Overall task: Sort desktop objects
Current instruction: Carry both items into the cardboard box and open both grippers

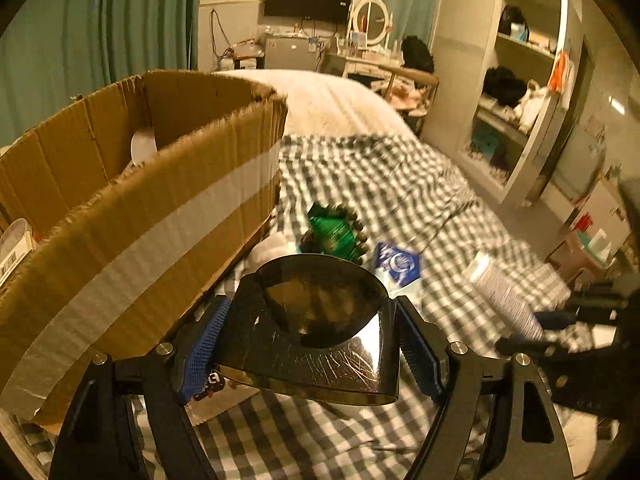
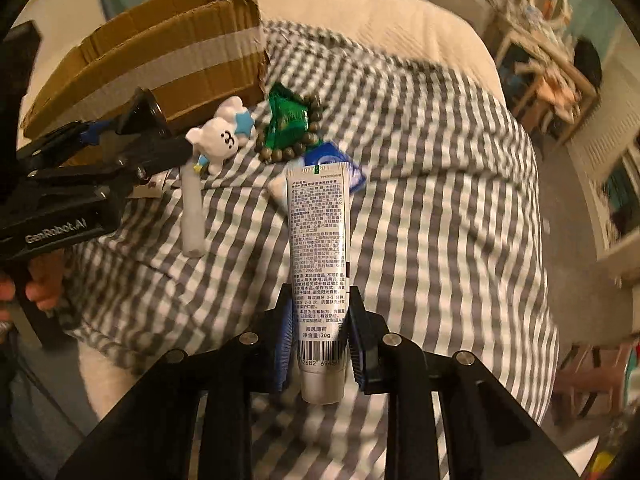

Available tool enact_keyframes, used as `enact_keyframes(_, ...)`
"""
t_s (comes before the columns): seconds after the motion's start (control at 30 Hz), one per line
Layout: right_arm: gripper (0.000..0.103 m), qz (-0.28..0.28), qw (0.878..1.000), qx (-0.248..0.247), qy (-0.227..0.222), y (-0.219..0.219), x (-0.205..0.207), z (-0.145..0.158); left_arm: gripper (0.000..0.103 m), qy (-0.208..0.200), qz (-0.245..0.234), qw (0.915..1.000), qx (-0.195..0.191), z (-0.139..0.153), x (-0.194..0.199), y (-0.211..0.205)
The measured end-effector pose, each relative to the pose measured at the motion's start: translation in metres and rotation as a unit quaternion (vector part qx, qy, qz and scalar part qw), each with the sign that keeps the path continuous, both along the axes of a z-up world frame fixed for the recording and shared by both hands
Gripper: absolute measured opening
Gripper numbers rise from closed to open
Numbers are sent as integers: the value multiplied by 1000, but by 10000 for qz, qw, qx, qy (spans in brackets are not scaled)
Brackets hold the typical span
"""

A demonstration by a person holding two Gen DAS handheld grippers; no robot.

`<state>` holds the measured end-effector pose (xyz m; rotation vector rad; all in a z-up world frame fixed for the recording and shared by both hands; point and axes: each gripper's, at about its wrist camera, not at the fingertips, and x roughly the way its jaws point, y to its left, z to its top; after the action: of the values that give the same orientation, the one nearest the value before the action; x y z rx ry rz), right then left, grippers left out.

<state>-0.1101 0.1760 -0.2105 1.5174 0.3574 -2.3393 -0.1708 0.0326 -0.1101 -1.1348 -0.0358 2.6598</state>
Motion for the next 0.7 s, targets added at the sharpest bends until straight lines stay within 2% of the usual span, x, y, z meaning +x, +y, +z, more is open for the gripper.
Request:
enact_keyframes(0.2,24,43,9998,-175,95,-18,17,23,82,536,252,9977,-322,35,25,-6)
enact_keyframes(0.37,24,-83,9984,-433,360,-28,25,55,82,349,368,9983,-274,58,41,-22)
enact_keyframes(0.47,24,-153,9951,-831,513,-36,28,79,82,393,583,9974,-161,77,46,-34)
enact_keyframes(0.63,24,-16,9888,-1233,846,-60,33,117,82,1027,1205,9873,-129,119,60,-68)
enact_keyframes(0.7,24,96,9864,-1347,933,-71,34,128,82,1095,1378,9841,-249,133,59,-81)
